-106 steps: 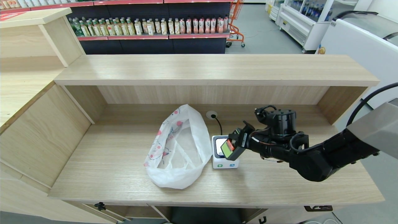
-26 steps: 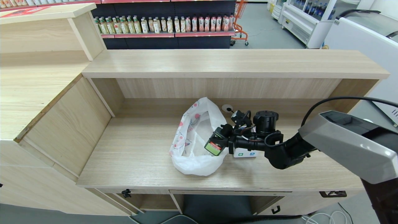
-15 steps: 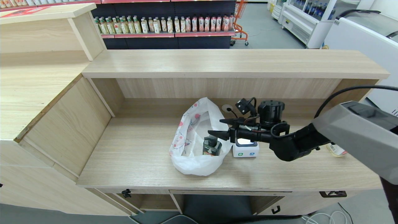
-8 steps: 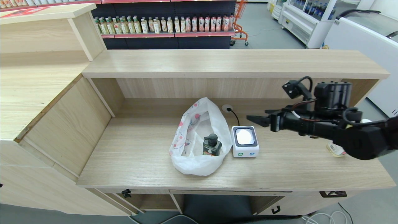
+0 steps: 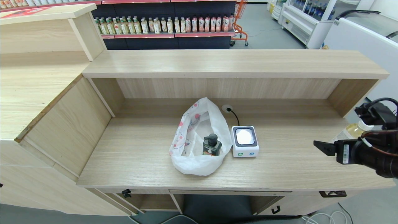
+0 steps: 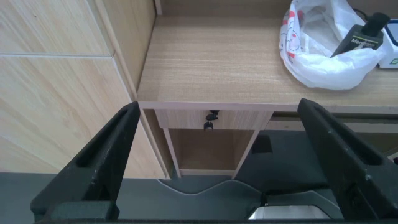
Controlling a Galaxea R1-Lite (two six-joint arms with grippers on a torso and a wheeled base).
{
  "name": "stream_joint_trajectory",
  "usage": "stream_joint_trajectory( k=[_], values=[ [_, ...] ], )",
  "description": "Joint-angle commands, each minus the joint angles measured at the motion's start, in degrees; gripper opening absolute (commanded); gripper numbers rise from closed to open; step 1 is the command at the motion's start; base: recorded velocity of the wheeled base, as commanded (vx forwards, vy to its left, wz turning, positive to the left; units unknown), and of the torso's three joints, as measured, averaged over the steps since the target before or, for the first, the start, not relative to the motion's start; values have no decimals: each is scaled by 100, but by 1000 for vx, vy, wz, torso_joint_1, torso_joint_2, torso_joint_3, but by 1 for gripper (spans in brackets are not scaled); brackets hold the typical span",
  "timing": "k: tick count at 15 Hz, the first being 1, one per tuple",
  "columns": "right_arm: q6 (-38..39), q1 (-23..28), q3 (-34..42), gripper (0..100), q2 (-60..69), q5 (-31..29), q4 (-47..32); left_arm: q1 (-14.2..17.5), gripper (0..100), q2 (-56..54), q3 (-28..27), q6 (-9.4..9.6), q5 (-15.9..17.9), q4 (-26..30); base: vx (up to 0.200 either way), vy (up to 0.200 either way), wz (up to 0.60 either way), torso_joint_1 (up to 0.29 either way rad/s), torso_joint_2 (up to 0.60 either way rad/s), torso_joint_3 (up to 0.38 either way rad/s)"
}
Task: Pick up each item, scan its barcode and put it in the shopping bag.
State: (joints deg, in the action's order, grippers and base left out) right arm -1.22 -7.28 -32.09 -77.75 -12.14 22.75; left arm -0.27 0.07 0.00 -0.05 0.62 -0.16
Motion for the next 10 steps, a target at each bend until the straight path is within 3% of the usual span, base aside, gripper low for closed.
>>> stream_joint_trajectory(
  k=[1,5,10],
  values=[
    [-1,148,211,100,357,-60,10,0,100,1,0,-4,-1,-2,0,0,0,0,0,0],
    [-19,596,282,100,375,-69,10,0,100,10,0,5,-1,-2,0,0,0,0,0,0],
    [-36,605,625,100,551,-87,2,0,100,1,0,22,-9,-2,0,-200,0,2,-1,3]
  ],
)
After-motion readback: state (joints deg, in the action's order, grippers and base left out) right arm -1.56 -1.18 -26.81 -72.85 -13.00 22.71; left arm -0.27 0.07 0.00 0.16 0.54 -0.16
